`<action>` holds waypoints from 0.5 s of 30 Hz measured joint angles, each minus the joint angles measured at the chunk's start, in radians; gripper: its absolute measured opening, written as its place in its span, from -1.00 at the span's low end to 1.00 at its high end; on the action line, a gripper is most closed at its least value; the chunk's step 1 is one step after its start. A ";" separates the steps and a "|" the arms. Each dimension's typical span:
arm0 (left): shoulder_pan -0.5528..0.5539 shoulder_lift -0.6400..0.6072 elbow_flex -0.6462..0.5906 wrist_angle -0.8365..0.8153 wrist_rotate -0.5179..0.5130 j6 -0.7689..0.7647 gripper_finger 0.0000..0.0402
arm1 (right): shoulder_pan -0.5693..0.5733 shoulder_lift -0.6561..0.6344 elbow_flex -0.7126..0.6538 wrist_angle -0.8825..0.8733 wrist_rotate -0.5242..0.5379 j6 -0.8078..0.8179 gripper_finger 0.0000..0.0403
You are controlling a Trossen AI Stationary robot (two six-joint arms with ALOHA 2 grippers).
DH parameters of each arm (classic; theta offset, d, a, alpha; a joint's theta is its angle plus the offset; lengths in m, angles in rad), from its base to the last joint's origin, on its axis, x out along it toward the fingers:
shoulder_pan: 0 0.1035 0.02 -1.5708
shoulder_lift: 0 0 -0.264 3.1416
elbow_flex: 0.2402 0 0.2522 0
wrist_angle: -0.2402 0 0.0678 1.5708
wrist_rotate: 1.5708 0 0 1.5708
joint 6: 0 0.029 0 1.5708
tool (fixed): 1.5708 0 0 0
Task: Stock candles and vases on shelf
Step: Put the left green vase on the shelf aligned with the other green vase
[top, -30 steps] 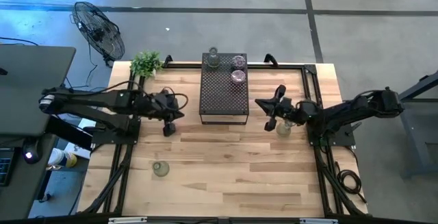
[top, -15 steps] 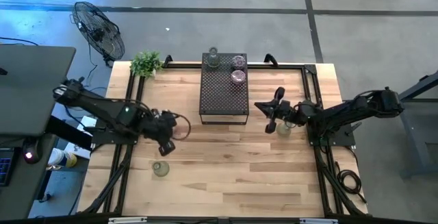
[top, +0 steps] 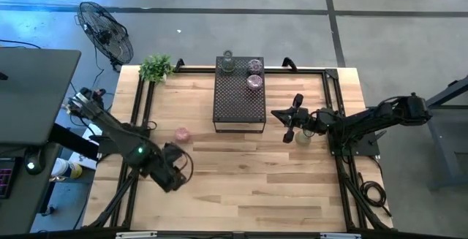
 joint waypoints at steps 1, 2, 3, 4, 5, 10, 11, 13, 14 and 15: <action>-0.014 0.016 0.000 0.000 0.016 -0.027 -0.16 | 0.000 0.000 0.000 -0.004 0.000 0.000 -1.00; -0.026 0.033 0.000 -0.001 0.028 -0.048 -0.08 | 0.000 0.000 0.000 -0.007 0.000 0.000 -1.00; -0.033 0.050 0.000 0.000 0.043 -0.066 0.00 | 0.000 0.000 0.000 -0.006 0.000 0.000 -1.00; -0.041 0.064 0.000 -0.001 0.050 -0.080 0.07 | 0.000 0.000 0.000 -0.003 0.001 -0.001 -1.00; -0.047 0.077 0.000 -0.001 0.059 -0.097 0.14 | -0.001 0.000 0.000 0.001 0.004 -0.004 -1.00; -0.053 0.119 0.000 -0.005 0.093 -0.168 0.40 | -0.001 0.000 0.001 0.030 0.005 -0.025 -1.00; -0.053 0.121 0.000 -0.006 0.093 -0.182 0.43 | -0.001 0.000 0.001 0.033 0.004 -0.026 -1.00; -0.053 0.123 -0.001 -0.010 0.093 -0.214 0.47 | -0.001 0.000 0.001 0.036 0.004 -0.026 -1.00; -0.053 0.123 -0.004 -0.014 0.093 -0.229 0.48 | -0.001 0.000 0.001 0.040 0.004 -0.026 -1.00; -0.053 0.123 -0.011 -0.020 0.095 -0.243 0.49 | -0.001 0.000 0.001 0.042 0.004 -0.026 -1.00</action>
